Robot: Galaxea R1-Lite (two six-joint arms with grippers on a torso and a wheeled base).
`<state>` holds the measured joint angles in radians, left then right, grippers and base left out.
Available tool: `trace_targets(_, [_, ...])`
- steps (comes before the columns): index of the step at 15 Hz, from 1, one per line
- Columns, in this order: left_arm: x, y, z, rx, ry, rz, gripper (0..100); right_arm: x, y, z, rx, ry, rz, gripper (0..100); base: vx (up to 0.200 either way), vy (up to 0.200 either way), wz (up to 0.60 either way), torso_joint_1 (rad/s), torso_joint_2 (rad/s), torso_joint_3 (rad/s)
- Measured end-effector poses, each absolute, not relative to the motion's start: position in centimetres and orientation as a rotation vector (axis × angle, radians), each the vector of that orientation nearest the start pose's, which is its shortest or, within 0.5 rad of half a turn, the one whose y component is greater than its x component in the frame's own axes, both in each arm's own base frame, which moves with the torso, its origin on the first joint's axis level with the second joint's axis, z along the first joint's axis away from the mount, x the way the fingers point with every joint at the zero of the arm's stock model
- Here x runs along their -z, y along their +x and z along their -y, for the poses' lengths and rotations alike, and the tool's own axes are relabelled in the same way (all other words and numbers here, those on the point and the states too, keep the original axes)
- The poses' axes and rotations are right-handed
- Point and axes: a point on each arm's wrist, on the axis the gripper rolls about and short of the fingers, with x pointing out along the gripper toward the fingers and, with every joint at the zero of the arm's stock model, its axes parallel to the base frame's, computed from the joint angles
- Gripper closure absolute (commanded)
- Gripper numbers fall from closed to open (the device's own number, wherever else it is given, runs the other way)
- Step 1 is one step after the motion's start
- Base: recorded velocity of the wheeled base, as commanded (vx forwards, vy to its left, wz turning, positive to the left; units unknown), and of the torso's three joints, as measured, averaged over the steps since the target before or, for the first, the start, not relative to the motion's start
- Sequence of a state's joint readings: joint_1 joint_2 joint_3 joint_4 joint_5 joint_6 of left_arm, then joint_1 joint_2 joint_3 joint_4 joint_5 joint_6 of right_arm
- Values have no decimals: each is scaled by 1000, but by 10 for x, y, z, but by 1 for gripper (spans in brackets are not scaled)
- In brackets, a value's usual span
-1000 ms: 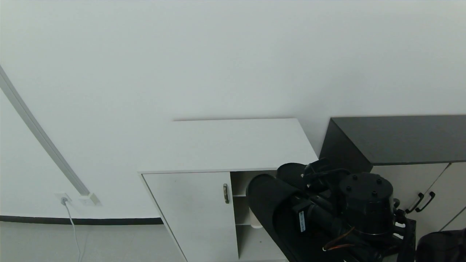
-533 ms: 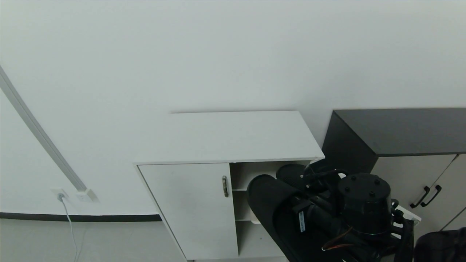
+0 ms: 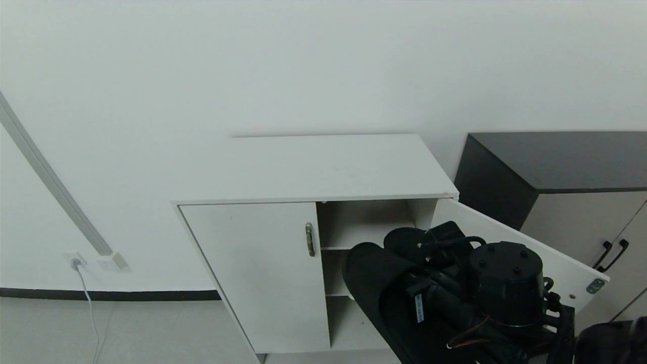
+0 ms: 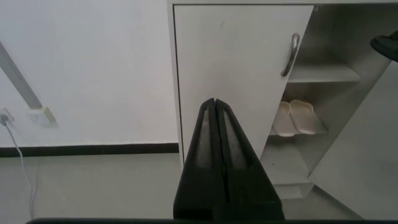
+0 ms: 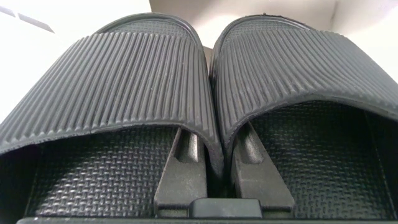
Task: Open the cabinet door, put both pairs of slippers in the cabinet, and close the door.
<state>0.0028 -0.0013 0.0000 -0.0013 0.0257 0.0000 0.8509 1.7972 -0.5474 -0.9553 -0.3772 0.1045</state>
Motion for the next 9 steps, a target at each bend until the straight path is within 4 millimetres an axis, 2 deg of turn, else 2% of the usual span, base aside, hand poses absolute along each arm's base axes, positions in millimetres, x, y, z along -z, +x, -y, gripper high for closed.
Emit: trace_targets(9, [-76, -23, -1, -28, 0, 3, 100, -121, 197, -212, -457, -68, -262, 100, 0, 0, 0, -190, 512, 319])
